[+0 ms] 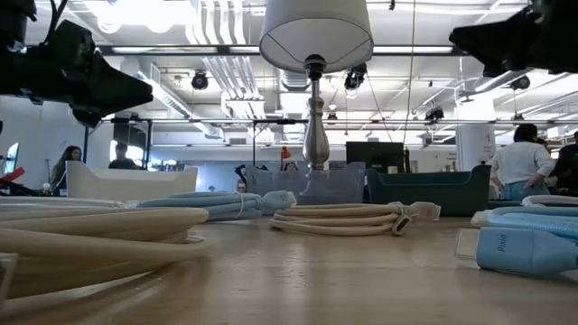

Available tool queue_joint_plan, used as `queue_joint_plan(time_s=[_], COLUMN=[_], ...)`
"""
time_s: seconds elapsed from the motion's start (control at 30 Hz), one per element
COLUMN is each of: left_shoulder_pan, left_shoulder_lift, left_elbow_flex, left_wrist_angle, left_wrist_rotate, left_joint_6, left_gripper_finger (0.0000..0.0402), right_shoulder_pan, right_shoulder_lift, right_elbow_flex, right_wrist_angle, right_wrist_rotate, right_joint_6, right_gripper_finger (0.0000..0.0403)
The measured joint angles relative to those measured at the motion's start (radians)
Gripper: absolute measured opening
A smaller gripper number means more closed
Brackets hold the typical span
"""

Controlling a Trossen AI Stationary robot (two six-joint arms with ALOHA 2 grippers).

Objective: Sort HDMI cables
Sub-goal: Put the left white HDMI cable into the white bin

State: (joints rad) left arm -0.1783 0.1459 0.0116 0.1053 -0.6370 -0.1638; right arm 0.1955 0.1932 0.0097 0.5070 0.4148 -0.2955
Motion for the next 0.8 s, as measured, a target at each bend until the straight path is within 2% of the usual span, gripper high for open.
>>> queue_joint_plan(time_s=[0.07, 0.27, 0.4, 0.63, 0.8], left_shoulder_pan=[0.0, 0.0, 0.0, 0.001, 0.001], left_shoulder_lift=[0.0, 0.008, 0.015, 0.043, 0.108], left_elbow_flex=[0.0, 0.0, 0.0, 0.001, 0.052], left_wrist_angle=[-0.002, -0.011, -0.01, -0.01, -0.01], left_wrist_rotate=[-0.031, -0.038, -0.046, 0.054, 0.101], left_joint_6=[-0.018, -0.039, -0.013, -0.027, -0.079], left_gripper_finger=[0.0142, 0.0142, 0.0142, 0.0142, 0.0142], right_shoulder_pan=[0.0, -0.004, -0.016, -0.041, -0.067], right_shoulder_lift=[-0.001, 0.0, 0.019, 0.108, 0.192], right_elbow_flex=[0.0, 0.0, 0.0, 0.0, 0.0], right_wrist_angle=[0.027, 0.031, 0.031, 0.034, 0.061], right_wrist_rotate=[0.047, 0.136, 0.139, 0.142, 0.185], right_joint_6=[0.012, 0.03, 0.035, 0.164, 0.255], right_gripper_finger=[0.0073, 0.0093, 0.0119, 0.017, 0.0189])
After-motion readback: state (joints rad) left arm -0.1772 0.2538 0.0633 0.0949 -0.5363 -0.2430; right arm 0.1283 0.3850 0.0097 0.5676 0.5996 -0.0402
